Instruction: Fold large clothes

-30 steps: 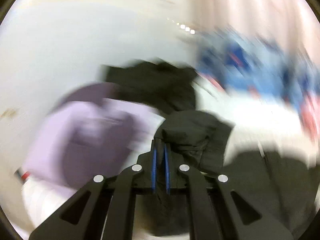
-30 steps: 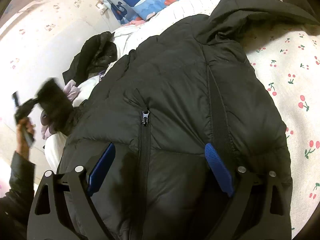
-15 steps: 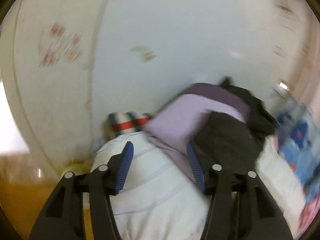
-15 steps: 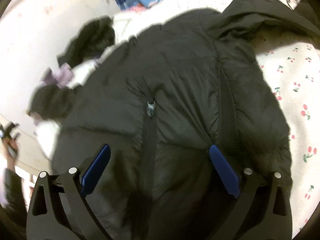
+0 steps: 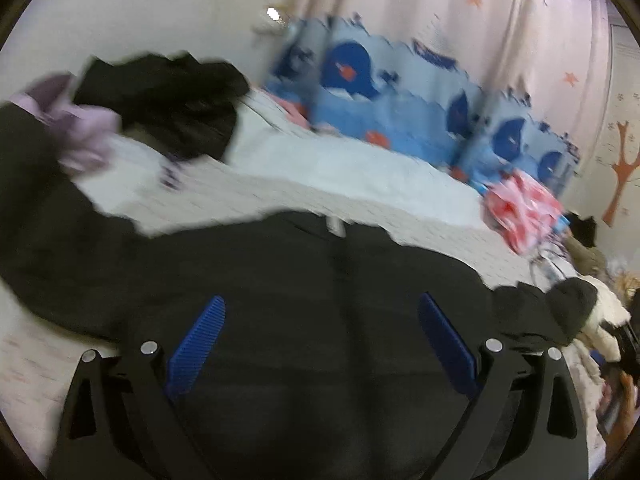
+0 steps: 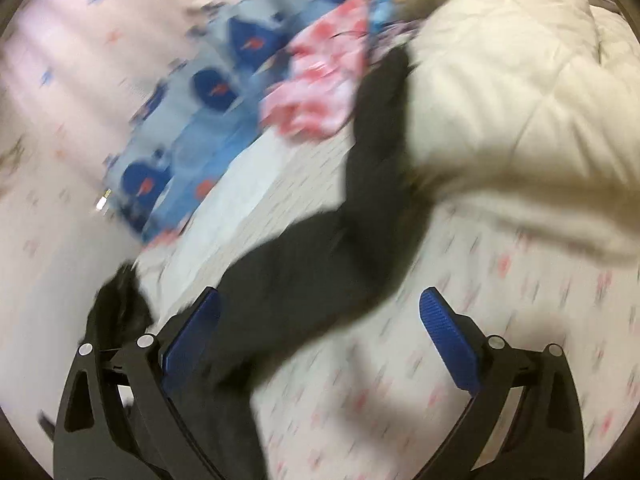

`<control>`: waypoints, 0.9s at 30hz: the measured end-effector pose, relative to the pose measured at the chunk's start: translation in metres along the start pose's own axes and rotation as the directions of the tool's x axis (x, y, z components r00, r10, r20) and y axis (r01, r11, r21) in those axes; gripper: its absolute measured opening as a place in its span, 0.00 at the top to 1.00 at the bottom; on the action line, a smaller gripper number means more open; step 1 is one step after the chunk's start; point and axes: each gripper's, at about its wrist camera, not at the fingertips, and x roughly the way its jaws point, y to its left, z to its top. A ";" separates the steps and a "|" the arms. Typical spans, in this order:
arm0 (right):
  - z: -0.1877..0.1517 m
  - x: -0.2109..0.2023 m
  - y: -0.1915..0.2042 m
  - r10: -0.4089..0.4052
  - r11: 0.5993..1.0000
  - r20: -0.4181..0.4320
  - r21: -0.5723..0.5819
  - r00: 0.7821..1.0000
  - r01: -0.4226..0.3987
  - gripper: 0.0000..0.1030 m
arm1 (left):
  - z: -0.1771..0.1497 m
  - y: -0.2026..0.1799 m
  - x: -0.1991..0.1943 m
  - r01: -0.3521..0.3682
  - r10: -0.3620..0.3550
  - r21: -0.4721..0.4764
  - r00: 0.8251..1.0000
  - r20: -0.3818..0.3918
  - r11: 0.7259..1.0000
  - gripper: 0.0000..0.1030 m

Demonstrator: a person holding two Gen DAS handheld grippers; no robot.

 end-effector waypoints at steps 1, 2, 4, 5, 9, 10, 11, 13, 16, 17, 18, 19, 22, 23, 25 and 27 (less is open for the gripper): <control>0.011 0.010 -0.006 -0.010 1.000 0.006 0.015 1.000 0.009 0.07 | -0.005 -0.008 0.016 0.018 -0.018 -0.004 1.000 -0.018 1.000 0.10; 0.017 0.017 -0.011 -0.012 1.000 0.003 0.024 1.000 0.011 0.07 | -0.014 -0.015 0.017 0.026 -0.026 -0.002 0.999 -0.026 1.000 0.10; 0.027 0.042 -0.019 -0.011 0.998 -0.016 0.054 1.000 0.012 0.07 | -0.028 -0.019 0.030 0.027 -0.026 0.020 0.999 -0.044 0.999 0.10; 0.031 0.056 -0.023 -0.003 0.997 -0.025 0.074 1.000 0.004 0.07 | -0.033 -0.019 0.037 0.018 -0.016 0.029 0.998 -0.055 0.999 0.10; 0.044 0.096 -0.030 0.067 0.996 -0.067 0.059 0.995 -0.063 0.89 | -0.048 -0.009 0.047 0.030 -0.035 -0.049 0.994 -0.099 0.998 0.10; 0.047 0.101 -0.024 0.058 0.998 -0.072 0.037 0.996 -0.056 0.97 | -0.049 -0.006 0.047 0.027 -0.033 -0.064 0.995 -0.096 0.998 0.10; 0.051 0.102 -0.014 0.077 0.997 -0.063 0.006 0.995 -0.076 0.97 | -0.049 -0.003 0.045 0.023 -0.029 -0.070 0.996 -0.090 0.997 0.10; 0.060 0.079 0.018 0.158 0.982 0.014 -0.106 0.987 -0.156 0.97 | -0.050 -0.001 0.039 0.021 -0.026 -0.065 0.996 -0.082 0.998 0.10; 0.076 0.012 0.031 0.270 0.961 0.251 -0.136 0.929 -0.242 0.97 | -0.051 -0.002 0.036 0.011 -0.013 -0.036 0.997 -0.079 0.999 0.10; 0.078 0.002 0.025 0.262 0.964 0.283 -0.117 0.922 -0.238 0.97 | -0.052 -0.001 0.035 0.009 -0.012 -0.032 0.996 -0.085 0.999 0.10; 0.079 -0.005 0.018 0.215 0.976 0.306 -0.107 0.927 -0.191 0.96 | -0.051 -0.001 0.035 0.009 -0.012 -0.032 0.996 -0.089 0.999 0.10; 0.076 -0.004 0.010 0.161 0.985 0.296 -0.106 0.941 -0.135 0.96 | -0.051 0.000 0.034 0.010 -0.013 -0.033 0.996 -0.093 0.999 0.10; 0.071 0.020 -0.029 0.153 0.986 0.155 0.046 0.976 -0.162 0.55 | -0.051 0.003 0.032 0.011 -0.014 -0.029 0.995 -0.104 1.000 0.10; 0.070 0.027 -0.042 0.152 0.978 0.124 0.121 0.981 -0.167 0.27 | -0.051 0.004 0.031 0.012 -0.014 -0.021 0.994 -0.106 1.000 0.10; 0.068 0.036 -0.062 0.215 0.942 0.138 0.234 0.967 -0.243 0.22 | -0.050 0.005 0.029 0.012 -0.013 -0.009 0.994 -0.109 1.000 0.10; 0.073 0.046 -0.064 0.257 0.917 0.147 0.275 0.955 -0.289 0.17 | -0.049 0.006 0.027 0.013 -0.012 0.005 0.994 -0.112 1.000 0.10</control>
